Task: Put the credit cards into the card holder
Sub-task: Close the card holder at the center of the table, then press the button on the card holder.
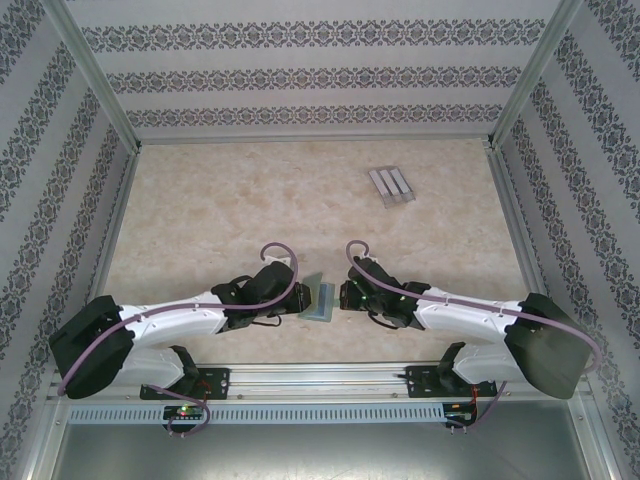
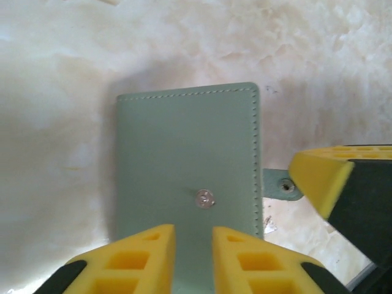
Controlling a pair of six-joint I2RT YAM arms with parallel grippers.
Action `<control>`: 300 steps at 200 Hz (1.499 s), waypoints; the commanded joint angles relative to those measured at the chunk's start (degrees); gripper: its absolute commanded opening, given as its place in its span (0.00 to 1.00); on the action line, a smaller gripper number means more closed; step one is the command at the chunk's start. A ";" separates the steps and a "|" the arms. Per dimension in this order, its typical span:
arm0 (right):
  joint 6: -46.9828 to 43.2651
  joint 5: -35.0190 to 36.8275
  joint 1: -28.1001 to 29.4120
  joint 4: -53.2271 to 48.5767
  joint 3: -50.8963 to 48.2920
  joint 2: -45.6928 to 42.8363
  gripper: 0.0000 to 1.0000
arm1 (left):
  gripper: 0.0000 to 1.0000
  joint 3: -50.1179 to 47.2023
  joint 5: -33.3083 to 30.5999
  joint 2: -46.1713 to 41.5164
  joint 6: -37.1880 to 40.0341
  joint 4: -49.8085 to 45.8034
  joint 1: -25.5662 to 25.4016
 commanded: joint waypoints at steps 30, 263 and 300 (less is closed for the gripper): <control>0.14 -5.30 -4.12 2.32 -0.76 -1.43 0.00 | 0.25 2.51 2.95 5.34 3.52 -2.49 0.72; -3.33 -16.31 -7.35 7.65 6.01 11.54 0.00 | 0.25 4.63 7.96 16.72 -0.68 4.02 0.66; -2.76 -18.10 -7.43 9.49 5.97 13.52 0.00 | 0.23 4.42 7.38 17.35 -1.45 4.72 0.64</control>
